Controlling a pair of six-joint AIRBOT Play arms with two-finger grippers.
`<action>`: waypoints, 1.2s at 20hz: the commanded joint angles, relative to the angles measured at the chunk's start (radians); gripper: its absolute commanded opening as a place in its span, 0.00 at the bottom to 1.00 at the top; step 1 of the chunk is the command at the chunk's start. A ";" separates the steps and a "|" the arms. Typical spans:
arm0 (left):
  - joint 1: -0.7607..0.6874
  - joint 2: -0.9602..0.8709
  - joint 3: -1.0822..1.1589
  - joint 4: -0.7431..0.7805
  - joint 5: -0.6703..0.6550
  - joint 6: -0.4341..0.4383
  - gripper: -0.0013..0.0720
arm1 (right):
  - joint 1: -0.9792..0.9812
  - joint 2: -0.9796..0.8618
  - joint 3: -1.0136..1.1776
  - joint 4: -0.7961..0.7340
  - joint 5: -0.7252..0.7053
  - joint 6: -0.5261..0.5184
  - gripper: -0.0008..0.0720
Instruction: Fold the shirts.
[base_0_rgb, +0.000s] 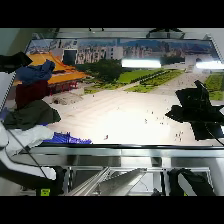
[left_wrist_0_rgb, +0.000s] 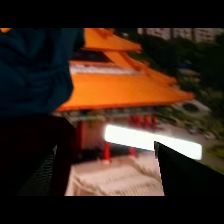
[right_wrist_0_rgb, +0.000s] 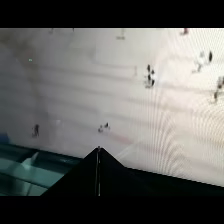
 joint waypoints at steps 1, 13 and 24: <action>0.019 -0.355 0.221 0.070 -0.206 0.006 0.94 | 0.001 0.001 0.000 0.000 0.000 0.000 0.04; 0.000 -0.502 0.177 0.143 -0.325 0.006 0.04 | 0.001 -0.010 0.000 0.000 0.000 0.000 0.04; -0.241 0.191 0.101 -0.445 -0.015 0.125 0.04 | 0.001 -0.014 0.000 0.000 0.000 0.000 0.04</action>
